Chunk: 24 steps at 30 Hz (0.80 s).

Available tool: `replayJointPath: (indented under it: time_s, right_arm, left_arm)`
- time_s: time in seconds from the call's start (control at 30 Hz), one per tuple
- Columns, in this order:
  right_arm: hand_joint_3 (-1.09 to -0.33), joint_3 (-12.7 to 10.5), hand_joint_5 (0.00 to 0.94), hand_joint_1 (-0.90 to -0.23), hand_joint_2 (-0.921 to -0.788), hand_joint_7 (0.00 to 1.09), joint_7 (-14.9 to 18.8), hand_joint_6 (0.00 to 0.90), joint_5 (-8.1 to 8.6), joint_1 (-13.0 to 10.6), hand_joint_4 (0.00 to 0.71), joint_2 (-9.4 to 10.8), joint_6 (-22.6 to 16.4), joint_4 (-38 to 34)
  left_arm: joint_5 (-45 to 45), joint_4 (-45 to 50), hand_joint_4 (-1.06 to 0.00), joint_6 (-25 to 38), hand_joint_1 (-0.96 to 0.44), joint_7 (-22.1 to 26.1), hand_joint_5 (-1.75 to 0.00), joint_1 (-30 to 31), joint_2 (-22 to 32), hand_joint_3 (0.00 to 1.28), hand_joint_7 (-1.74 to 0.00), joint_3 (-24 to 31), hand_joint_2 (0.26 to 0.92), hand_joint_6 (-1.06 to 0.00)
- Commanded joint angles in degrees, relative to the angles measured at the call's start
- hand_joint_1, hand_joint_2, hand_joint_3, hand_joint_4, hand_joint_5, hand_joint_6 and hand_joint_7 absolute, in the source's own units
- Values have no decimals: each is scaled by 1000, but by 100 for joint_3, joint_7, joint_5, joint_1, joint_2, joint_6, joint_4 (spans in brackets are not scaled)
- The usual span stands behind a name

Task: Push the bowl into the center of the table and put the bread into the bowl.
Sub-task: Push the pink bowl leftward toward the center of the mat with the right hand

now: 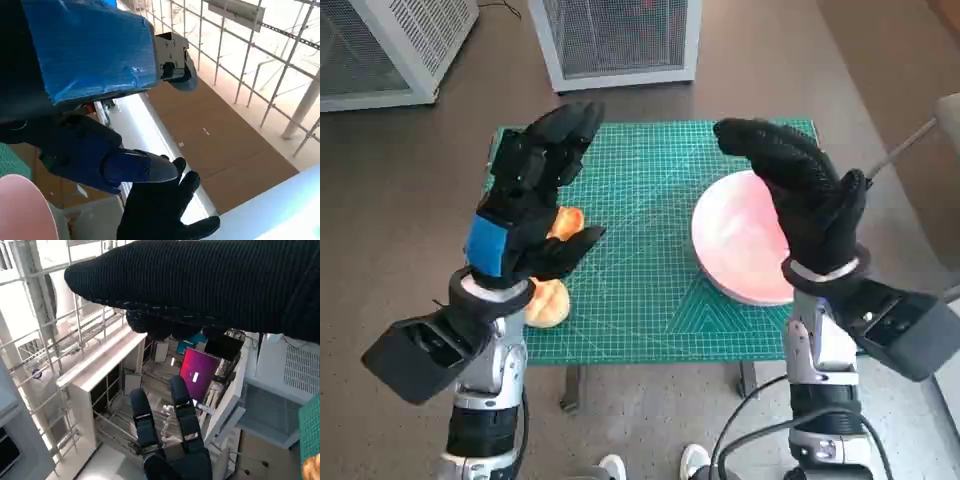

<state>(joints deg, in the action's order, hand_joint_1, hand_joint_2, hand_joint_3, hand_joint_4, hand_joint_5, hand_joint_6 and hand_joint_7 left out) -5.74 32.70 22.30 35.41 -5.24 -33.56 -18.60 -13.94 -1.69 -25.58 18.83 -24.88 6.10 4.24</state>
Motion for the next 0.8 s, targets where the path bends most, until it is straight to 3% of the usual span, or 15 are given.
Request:
replayJointPath:
  time_s: [0.03,0.8]
  right_arm:
    - [-578,16,0,-523,-921,693,51,-1,16,16,330,-23,128,21]
    - [-584,29,0,-506,-921,698,116,-1,-32,46,325,-64,220,85]
  left_arm:
    - [-90,25,-280,43,-557,16,-3,-96,-33,277,-695,-22,921,-22]
    - [-78,204,-281,231,-562,-14,-4,-84,-39,273,-719,-43,921,-14]
